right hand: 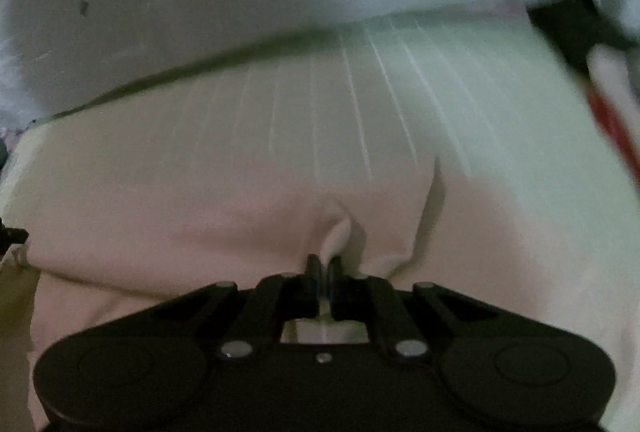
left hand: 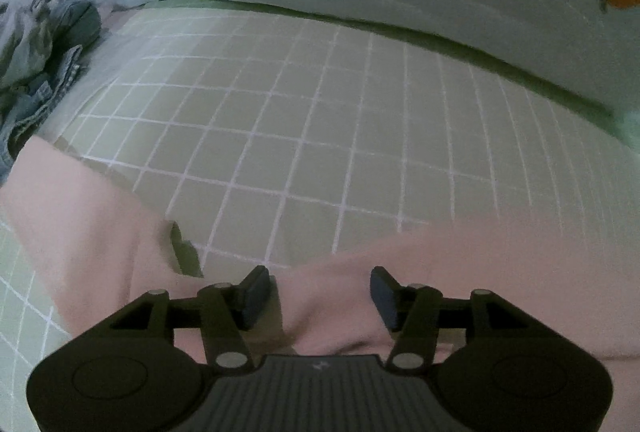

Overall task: Fold clothes
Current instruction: 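Grasp the shirt with the right gripper while the left gripper holds the hem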

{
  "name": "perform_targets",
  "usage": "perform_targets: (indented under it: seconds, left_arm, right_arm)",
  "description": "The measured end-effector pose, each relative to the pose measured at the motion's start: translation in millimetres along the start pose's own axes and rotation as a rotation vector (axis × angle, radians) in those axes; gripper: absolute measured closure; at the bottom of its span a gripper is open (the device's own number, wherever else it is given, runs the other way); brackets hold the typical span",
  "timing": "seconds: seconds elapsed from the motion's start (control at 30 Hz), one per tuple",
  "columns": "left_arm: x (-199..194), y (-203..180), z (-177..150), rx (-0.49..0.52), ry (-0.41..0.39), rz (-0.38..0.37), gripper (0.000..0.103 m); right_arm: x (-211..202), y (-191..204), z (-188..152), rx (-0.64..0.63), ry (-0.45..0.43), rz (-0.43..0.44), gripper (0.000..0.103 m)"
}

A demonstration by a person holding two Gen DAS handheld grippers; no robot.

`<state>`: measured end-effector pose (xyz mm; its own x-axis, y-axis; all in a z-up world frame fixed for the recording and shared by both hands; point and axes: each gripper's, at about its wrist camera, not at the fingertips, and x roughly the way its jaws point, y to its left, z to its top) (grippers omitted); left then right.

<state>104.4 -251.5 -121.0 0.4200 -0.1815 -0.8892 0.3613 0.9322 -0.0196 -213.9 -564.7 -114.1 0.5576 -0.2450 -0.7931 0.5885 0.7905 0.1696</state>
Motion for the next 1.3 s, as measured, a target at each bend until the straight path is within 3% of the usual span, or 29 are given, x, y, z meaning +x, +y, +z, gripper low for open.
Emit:
perform_targets:
  seconds: [0.1, 0.17, 0.23, 0.27, 0.47, 0.63, 0.67, 0.7, 0.73, 0.77, 0.9, 1.17, 1.23, 1.3]
  left_arm:
    - [-3.7, 0.3, 2.8, -0.018, 0.008, -0.018, 0.046]
    - [-6.9, 0.0, 7.2, -0.031, 0.002, -0.049, 0.045]
    - [-10.2, -3.6, 13.1, -0.026, -0.013, -0.091, 0.042]
    - [-11.3, -6.5, 16.2, -0.018, -0.021, -0.112, 0.037]
    - [9.1, -32.7, 28.3, 0.032, 0.02, -0.234, 0.034]
    - [19.8, -49.9, 28.2, 0.087, 0.019, -0.223, 0.035]
    - [20.2, -51.0, 28.6, 0.094, 0.013, -0.225, 0.044]
    - [20.5, -52.0, 29.2, 0.102, 0.007, -0.226, 0.053]
    - [20.7, -51.9, 30.3, 0.108, 0.0, -0.22, 0.072]
    - [21.0, -51.5, 31.3, 0.113, -0.005, -0.218, 0.08]
    - [16.7, -49.9, 38.9, 0.103, -0.04, -0.23, 0.09]
    - [-2.5, -51.1, 96.7, 0.052, -0.301, -0.176, 0.091]
    - [13.0, -57.9, 104.8, 0.072, -0.289, -0.122, 0.09]
    - [36.8, -60.0, 109.9, 0.049, -0.222, -0.107, 0.084]
  right_arm:
    - [-4.1, 4.2, 6.3, -0.011, 0.006, -0.014, 0.097]
    - [-4.9, 4.5, 12.8, -0.012, -0.003, -0.018, 0.09]
    - [-5.9, 5.0, 20.5, -0.001, -0.033, -0.007, 0.064]
    - [-6.4, 5.3, 24.4, 0.006, -0.049, -0.001, 0.06]
    - [10.6, 12.7, 46.9, -0.067, -0.074, 0.006, 0.047]
    - [39.6, 17.6, 59.6, -0.051, -0.028, 0.046, 0.045]
    - [43.0, 18.6, 60.1, -0.052, -0.025, 0.047, 0.046]
    - [45.2, 19.9, 60.1, -0.061, -0.027, 0.045, 0.056]
    - [45.0, 20.6, 60.1, -0.075, -0.037, 0.045, 0.092]
    - [44.1, 20.2, 61.4, -0.085, -0.048, 0.047, 0.096]
    - [45.3, 15.5, 80.3, -0.087, -0.085, 0.078, 0.098]
    - [69.0, 46.2, 169.2, -0.184, -0.287, 0.088, 0.099]
    - [94.2, 57.3, 180.5, -0.211, -0.285, 0.039, 0.099]
    - [119.5, 68.3, 191.9, -0.237, -0.284, -0.011, 0.098]
